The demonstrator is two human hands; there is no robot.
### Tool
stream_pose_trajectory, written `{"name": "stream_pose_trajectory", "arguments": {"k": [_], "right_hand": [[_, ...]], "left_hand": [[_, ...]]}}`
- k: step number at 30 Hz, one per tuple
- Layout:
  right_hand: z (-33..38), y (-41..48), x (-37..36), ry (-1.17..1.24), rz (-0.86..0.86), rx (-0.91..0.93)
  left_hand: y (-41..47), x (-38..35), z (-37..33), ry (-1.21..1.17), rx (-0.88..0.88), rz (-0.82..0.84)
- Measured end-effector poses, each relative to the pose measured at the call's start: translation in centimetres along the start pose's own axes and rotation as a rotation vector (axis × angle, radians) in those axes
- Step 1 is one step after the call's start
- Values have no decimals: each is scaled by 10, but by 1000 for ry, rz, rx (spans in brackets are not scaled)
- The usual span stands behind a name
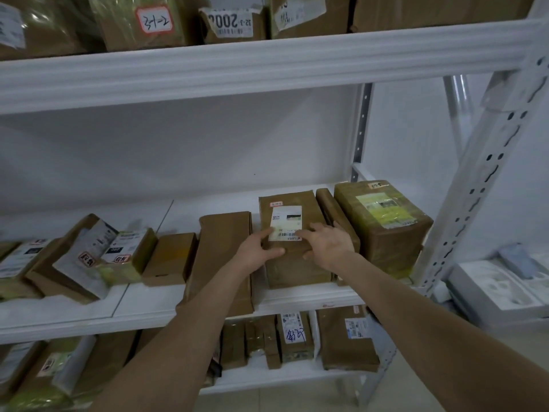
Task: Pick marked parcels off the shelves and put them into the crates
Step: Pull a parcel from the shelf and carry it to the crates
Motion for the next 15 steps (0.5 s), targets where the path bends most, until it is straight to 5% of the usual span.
{"name": "stream_pose_trajectory", "arguments": {"k": [15], "right_hand": [[19, -5, 10, -35, 23, -132]], "left_hand": [[-25, 18, 19, 113, -93, -53]]}}
Point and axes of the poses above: each hand's wrist, its own y-axis towards the middle knuckle, its own x-axis out of the back of the hand, z = x × y, the point moved 6 cm from there along y, towards the middle knuckle, and after that the axes turned 10 degrees about -x, right-handed, at the moved point
